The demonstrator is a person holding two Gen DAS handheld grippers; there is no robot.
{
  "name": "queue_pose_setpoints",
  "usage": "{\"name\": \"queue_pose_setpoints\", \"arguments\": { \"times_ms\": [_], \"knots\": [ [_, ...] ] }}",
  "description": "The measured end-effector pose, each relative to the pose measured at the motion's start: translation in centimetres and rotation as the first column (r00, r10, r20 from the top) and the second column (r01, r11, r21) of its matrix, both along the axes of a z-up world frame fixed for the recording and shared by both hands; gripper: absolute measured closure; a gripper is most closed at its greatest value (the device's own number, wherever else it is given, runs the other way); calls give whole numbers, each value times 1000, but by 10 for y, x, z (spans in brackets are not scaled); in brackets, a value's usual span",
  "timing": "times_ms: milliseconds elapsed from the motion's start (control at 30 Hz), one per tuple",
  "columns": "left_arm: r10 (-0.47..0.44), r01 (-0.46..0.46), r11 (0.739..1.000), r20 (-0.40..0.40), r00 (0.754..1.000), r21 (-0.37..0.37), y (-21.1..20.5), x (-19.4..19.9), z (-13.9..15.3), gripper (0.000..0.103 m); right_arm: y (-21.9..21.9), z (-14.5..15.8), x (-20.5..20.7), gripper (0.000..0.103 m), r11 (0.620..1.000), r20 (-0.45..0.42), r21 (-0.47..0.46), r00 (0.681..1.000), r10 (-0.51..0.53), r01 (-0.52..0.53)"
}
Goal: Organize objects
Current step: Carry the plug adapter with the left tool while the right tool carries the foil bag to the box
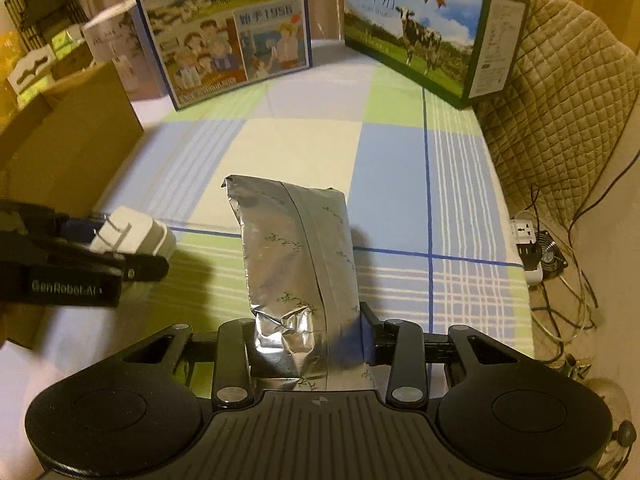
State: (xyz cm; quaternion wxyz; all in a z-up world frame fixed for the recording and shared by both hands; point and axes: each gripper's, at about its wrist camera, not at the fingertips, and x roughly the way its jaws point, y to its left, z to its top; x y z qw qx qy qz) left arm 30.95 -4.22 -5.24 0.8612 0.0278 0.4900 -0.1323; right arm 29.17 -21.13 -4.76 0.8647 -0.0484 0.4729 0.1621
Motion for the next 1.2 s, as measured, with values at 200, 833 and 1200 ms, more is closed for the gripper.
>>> {"name": "queue_pose_setpoints", "arguments": {
  "times_ms": [200,833,1200],
  "knots": [
    [13,-12,999,44,999,-31,7,-39,33,43,0,39,-31,69,998,44,53,999,-19,17],
    [34,-16,993,155,987,-113,51,-165,113,43,18,123,-162,69,978,130,199,987,-89,62],
    [63,-44,993,172,983,-112,88,-231,119,43,46,114,-228,69,974,123,222,990,-64,36]
  ]
}}
